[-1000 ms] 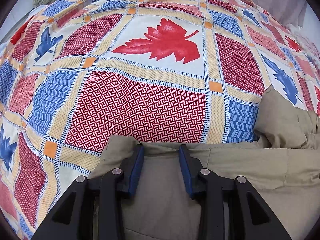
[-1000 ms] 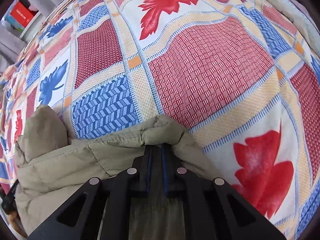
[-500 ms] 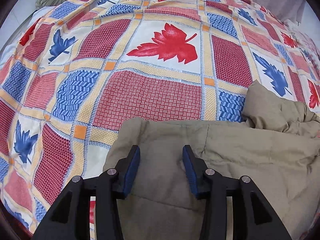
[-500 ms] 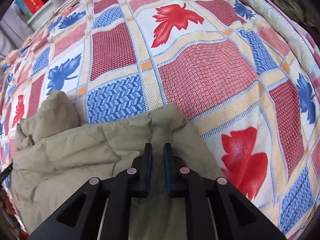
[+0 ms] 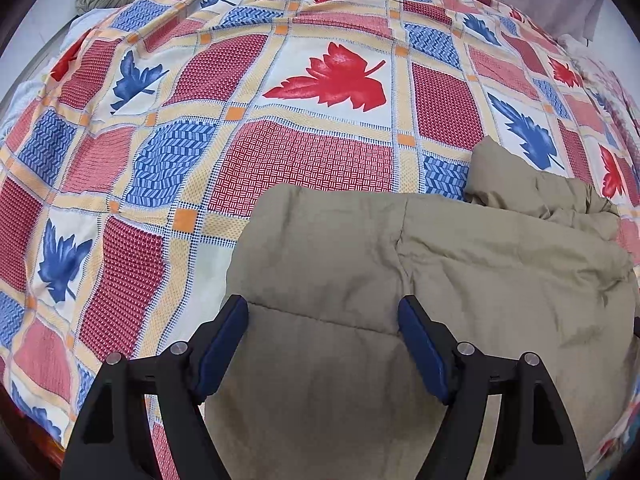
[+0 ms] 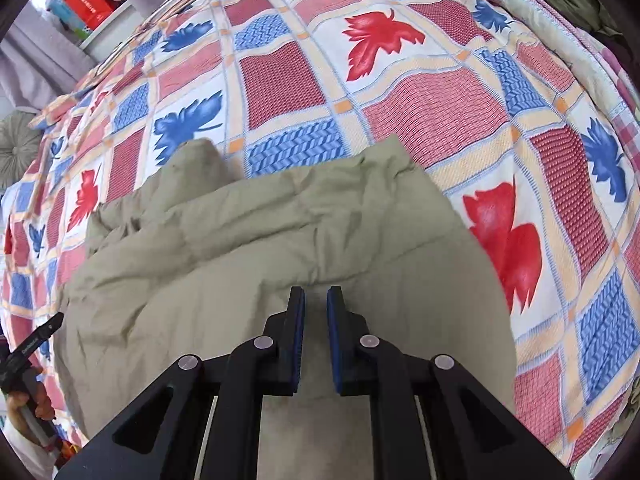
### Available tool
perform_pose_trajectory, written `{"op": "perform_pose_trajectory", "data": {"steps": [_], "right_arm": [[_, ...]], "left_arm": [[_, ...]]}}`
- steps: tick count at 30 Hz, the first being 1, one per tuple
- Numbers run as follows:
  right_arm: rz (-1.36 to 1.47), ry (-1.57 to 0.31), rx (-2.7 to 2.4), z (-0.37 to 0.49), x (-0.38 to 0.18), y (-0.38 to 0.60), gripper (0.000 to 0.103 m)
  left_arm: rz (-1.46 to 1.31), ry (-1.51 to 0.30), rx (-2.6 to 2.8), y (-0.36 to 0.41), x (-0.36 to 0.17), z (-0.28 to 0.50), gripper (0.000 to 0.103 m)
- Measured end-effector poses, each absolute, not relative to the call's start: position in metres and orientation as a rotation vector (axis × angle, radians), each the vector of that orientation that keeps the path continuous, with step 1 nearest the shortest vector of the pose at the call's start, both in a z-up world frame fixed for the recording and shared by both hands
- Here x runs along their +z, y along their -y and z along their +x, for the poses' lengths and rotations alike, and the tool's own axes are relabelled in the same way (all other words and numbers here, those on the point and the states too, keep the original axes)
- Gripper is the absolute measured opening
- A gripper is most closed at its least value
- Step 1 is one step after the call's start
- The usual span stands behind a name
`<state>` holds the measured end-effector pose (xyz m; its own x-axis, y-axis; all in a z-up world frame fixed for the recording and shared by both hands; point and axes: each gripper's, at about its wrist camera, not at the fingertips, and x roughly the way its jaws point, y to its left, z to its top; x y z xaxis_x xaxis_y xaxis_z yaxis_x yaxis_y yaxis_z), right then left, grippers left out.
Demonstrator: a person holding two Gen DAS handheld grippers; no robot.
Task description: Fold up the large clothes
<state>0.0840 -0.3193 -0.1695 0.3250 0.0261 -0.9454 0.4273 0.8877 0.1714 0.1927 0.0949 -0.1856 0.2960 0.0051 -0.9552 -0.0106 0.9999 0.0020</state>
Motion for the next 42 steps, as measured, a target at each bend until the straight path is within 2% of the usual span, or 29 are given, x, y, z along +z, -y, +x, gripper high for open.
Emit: {"op": "perform_pose_trajectory", "data": {"steps": [1, 14, 20, 22, 24, 25, 31, 33, 36, 39, 42], "right_arm": [[0.432, -1.226, -0.269, 0.082, -0.169, 0.316, 0.013], [0.466, -1.279, -0.215, 0.058, -0.167, 0.275, 0.013], [0.468, -1.331, -0.152, 0.052, -0.168, 0.247, 0.015], [0.454, -1.337, -0.14, 0.049, -0.167, 0.235, 0.026], [0.439, -1.328, -0.131, 0.046, -0.164, 0.223, 0.056], [0.436, -1.323, -0.124, 0.045, -0.163, 0.218, 0.06], [0.405, -1.347, -0.056, 0.047, -0.162, 0.186, 0.062], [0.412, -1.349, -0.038, 0.049, -0.163, 0.177, 0.066], [0.443, -1.353, -0.009, 0.05, -0.165, 0.168, 0.08], [0.459, -1.342, 0.015, 0.051, -0.164, 0.161, 0.081], [0.486, -1.337, 0.038, 0.05, -0.165, 0.156, 0.088]], "left_arm": [[-0.001, -1.272, 0.013, -0.095, -0.185, 0.19, 0.103], [-0.026, -1.291, -0.034, -0.1, -0.17, 0.146, 0.103], [-0.069, -1.359, -0.041, -0.106, -0.176, 0.124, 0.103], [-0.052, -1.352, -0.017, -0.11, -0.178, 0.118, 0.103], [-0.062, -1.373, -0.035, -0.114, -0.182, 0.114, 0.103], [-0.082, -1.389, -0.055, -0.117, -0.184, 0.113, 0.103], [-0.126, -1.386, -0.078, -0.129, -0.182, 0.104, 0.103], [-0.138, -1.383, -0.081, -0.133, -0.182, 0.104, 0.103], [-0.153, -1.38, -0.078, -0.139, -0.183, 0.104, 0.103], [-0.171, -1.378, -0.081, -0.145, -0.184, 0.104, 0.103], [-0.198, -1.378, -0.091, -0.15, -0.186, 0.103, 0.103]]}}
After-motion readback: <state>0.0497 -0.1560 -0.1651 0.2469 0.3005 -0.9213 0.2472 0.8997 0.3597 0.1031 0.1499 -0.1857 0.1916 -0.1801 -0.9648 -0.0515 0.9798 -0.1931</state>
